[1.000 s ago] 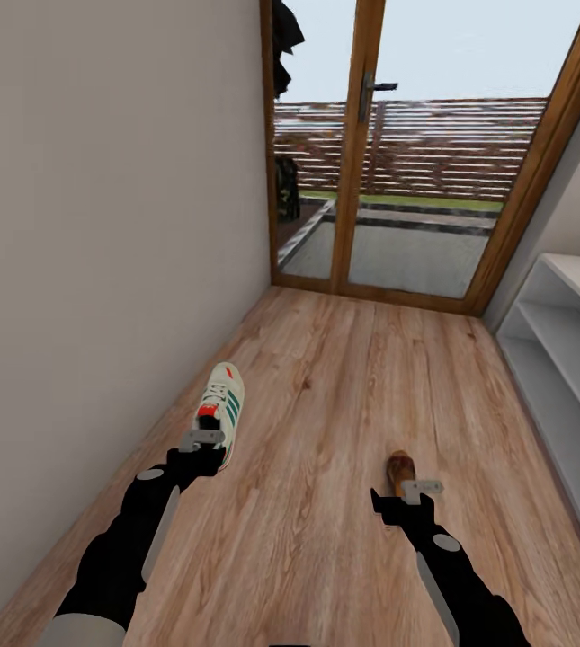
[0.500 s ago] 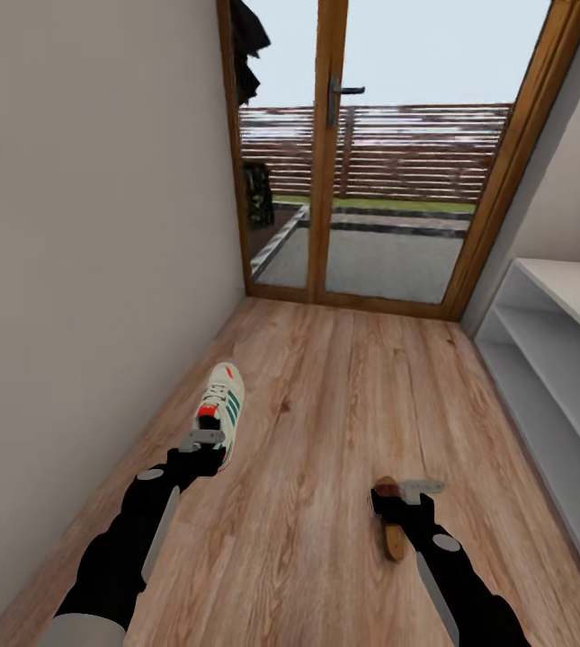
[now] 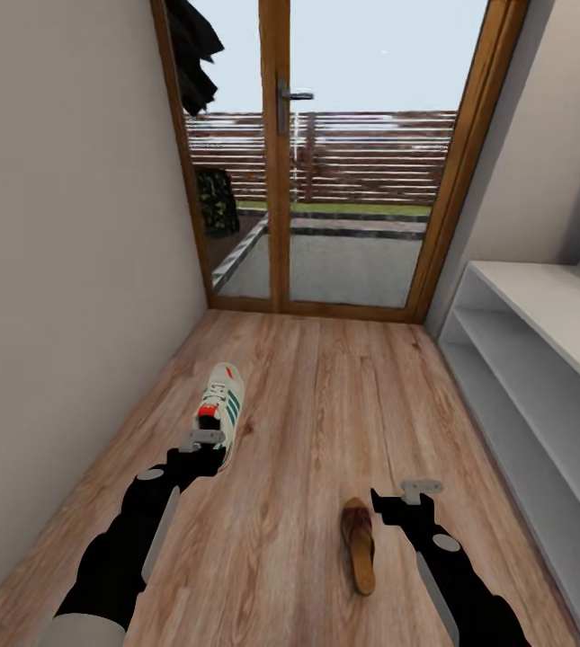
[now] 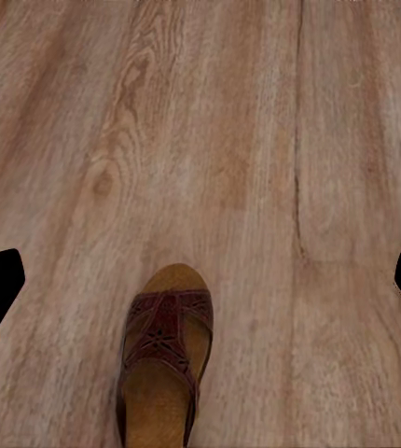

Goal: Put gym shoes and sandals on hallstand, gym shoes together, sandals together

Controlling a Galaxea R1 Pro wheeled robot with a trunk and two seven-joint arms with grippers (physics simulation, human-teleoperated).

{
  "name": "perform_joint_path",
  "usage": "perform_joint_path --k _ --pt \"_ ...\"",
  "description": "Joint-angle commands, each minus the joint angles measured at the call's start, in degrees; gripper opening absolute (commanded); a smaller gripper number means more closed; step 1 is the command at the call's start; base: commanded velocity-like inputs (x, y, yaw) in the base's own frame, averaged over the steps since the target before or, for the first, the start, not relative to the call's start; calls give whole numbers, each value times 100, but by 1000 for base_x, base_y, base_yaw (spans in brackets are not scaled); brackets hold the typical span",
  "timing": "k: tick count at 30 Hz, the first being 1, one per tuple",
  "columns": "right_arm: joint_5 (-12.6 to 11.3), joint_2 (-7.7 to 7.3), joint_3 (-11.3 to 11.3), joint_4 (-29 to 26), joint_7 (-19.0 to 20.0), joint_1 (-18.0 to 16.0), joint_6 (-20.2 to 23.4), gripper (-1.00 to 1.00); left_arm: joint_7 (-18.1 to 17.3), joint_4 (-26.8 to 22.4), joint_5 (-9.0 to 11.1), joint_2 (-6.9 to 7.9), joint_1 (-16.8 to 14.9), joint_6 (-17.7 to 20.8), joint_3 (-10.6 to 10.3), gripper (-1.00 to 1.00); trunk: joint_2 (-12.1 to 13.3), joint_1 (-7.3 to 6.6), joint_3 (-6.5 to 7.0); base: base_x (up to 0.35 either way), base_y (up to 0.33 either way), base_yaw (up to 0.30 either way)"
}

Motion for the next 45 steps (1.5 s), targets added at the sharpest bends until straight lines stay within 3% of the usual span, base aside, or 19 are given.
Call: perform_joint_path --k 1,13,18,23,36,45 --pt "0 0 -1 -8 4 -1 32 100 -32 -9 -32 -2 -2 29 7 -100 -2 0 -4 101 -56 -49" --pt "50 16 13 75 29 0 -93 100 -35 -64 -51 -8 -6 23 2 -100 -2 0 -1 16 -9 -8" --pt "62 25 36 762 42 5 -581 100 -40 -282 -43 -73 -11 20 -35 -100 -2 0 -1 0 0 0" --pt "67 26 49 1207 42 5 -717 100 -41 -354 -48 -115 -11 20 -221 -100 -2 0 -6 0 0 0" --pt "43 26 32 1306 22 2 -744 100 -41 -570 -49 -124 -11 26 -353 -100 -523 286 -349 0 0 3" --pt "58 33 48 1345 37 7 -1039 100 -41 -571 -47 -122 -11 28 -354 -100 -535 309 -632 0 0 69"
